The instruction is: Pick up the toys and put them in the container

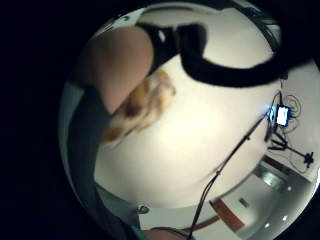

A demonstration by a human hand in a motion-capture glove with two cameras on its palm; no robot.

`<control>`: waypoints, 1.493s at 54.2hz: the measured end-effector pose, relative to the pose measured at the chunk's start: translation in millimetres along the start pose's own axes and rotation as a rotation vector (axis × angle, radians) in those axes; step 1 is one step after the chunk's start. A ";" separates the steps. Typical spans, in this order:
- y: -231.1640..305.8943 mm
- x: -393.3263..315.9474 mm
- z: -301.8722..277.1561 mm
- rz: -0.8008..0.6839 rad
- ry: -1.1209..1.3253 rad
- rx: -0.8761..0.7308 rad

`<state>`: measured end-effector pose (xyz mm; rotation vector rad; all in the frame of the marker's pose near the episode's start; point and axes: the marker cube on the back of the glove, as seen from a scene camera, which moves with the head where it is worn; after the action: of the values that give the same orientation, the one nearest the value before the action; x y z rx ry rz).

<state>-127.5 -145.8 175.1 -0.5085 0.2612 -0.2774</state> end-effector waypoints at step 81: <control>-242.4 -21.6 -259.7 -0.045 -0.159 0.356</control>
<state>-275.9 -456.2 83.8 -0.1831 0.0422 -0.3175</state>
